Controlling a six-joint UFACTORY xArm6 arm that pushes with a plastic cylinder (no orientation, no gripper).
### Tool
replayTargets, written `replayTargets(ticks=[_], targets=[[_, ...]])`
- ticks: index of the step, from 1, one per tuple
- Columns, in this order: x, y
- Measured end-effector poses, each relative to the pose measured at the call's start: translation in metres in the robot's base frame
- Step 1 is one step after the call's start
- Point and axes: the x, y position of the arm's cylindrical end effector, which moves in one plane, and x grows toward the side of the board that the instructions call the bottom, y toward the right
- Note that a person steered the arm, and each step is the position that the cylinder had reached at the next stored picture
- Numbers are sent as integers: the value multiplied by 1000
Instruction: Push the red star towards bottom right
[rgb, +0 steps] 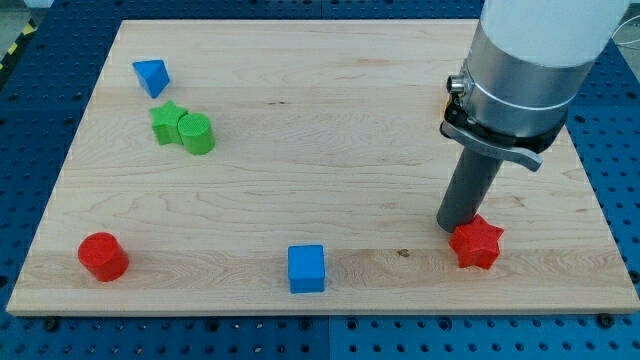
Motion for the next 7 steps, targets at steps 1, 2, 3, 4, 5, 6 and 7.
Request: replayTargets(ticks=[1,2,3,4,5,6,7], targets=[[8,0],[14,0],[23,0],[35,0],[49,0],[57,0],[57,-15]])
